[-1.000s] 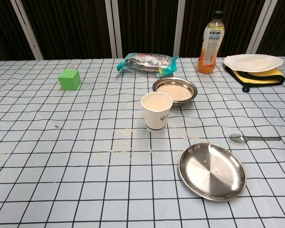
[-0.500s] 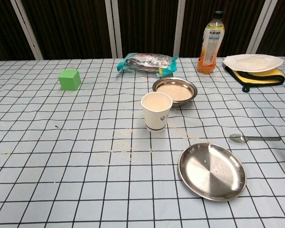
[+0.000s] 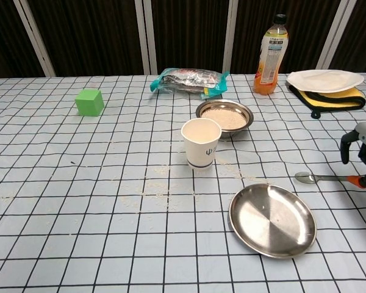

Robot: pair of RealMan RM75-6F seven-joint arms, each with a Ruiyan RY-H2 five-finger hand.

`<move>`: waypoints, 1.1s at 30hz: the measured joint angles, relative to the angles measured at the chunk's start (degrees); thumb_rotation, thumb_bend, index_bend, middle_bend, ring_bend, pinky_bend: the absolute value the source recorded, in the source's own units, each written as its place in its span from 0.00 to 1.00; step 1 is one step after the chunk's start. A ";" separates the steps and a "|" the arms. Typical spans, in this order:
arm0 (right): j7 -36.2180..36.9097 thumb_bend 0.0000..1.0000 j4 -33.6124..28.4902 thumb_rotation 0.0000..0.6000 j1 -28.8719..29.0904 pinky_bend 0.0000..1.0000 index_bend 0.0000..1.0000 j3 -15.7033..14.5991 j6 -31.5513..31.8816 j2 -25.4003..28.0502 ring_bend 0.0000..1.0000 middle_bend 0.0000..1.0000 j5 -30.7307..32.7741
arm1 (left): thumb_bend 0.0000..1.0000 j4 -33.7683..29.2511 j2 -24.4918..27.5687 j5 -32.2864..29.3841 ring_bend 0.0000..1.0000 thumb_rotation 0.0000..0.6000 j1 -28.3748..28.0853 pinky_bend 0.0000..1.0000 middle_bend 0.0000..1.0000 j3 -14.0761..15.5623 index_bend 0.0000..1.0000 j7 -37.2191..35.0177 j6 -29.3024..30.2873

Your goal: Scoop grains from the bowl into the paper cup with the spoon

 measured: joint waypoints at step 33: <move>0.19 0.43 6.25 1.00 2.51 1.00 0.53 -1.25 -0.53 -3.93 0.98 0.88 4.43 | 0.00 -0.32 0.13 -0.41 0.00 1.00 -0.17 0.00 0.00 0.11 0.00 0.22 -0.57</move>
